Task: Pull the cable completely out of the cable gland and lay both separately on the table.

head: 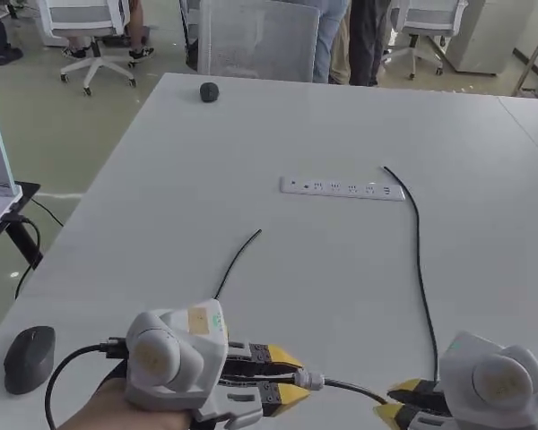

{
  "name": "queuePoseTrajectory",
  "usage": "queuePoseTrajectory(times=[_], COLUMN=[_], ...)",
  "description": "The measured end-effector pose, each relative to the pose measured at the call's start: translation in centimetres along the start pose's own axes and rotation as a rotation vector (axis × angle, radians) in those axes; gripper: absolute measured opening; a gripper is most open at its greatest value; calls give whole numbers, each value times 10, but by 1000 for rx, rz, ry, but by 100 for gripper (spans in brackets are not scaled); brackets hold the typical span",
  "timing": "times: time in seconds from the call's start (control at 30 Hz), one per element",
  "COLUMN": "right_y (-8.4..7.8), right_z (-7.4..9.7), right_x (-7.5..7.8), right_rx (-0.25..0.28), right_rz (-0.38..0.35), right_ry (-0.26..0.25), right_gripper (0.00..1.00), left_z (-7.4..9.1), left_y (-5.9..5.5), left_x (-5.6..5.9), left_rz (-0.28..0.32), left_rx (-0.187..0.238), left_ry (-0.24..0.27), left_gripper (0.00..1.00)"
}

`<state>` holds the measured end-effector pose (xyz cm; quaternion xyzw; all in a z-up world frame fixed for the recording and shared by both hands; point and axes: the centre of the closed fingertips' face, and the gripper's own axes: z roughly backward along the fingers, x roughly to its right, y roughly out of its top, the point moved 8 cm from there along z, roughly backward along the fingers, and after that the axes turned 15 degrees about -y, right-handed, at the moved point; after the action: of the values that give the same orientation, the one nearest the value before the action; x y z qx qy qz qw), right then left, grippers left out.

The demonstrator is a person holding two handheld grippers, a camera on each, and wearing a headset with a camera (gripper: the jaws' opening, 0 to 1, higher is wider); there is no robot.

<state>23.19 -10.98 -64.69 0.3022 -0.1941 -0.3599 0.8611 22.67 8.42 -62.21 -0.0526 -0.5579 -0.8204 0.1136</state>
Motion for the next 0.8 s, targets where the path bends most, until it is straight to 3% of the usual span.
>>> queuePoseTrajectory(times=[0.1,0.2,0.3,0.4,0.8], right_y=[19,38,46,50,52], right_z=[7,9,7,5,7], right_x=[-12,-29,-43,-49,-55], right_rx=[45,83,95,102,129], right_rz=[41,164,217,318,357], right_ry=[17,12,29,-23,-10], right_gripper=[17,16,15,9,1], left_z=[0,-1,-1,0,2], left_y=[-1,0,1,1,-1], left_x=[0,0,0,1,4], left_rz=[-6,-10,-8,-7,9], left_rx=[-11,-14,-9,-11,5], left_ry=[-4,-3,3,5,15], left_gripper=[15,15,15,15,15])
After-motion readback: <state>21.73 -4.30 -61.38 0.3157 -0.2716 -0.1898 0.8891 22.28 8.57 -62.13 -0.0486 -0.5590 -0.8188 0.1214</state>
